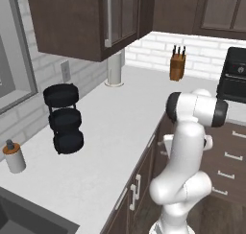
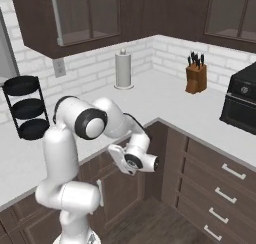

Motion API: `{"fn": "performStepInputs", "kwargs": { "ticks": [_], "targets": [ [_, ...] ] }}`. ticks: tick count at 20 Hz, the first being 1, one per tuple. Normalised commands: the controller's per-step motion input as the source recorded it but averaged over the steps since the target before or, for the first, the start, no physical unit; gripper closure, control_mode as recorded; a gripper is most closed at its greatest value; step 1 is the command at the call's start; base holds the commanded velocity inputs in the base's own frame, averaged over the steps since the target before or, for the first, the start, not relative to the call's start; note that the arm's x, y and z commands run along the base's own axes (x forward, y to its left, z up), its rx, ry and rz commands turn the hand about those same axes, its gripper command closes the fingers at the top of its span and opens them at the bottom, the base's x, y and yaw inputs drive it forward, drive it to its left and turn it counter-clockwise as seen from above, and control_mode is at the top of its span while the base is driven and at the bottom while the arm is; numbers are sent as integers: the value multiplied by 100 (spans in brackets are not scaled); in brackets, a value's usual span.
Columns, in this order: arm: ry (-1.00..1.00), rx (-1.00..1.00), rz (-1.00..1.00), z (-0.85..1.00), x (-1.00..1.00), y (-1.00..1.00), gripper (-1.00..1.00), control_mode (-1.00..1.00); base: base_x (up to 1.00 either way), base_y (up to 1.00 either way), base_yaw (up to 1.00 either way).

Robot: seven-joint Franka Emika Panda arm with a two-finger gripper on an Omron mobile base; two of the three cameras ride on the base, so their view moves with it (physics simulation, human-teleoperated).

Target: Take a straw from the drawer in front and place it inside the glass cup on the dining counter.

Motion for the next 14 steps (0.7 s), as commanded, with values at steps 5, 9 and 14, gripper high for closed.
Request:
{"fn": "performStepInputs", "kwargs": {
  "ticks": [5, 9, 14],
  "targets": [
    [0, 8, 0, -3, 47, 0, -100, -100, 0, 0, 0],
    [0, 3, 0, -11, 38, 0, -100, -100, 0, 0, 0],
    [0, 1, 0, -21, 31, 0, -100, -100, 0, 0, 0]
  ]
}}
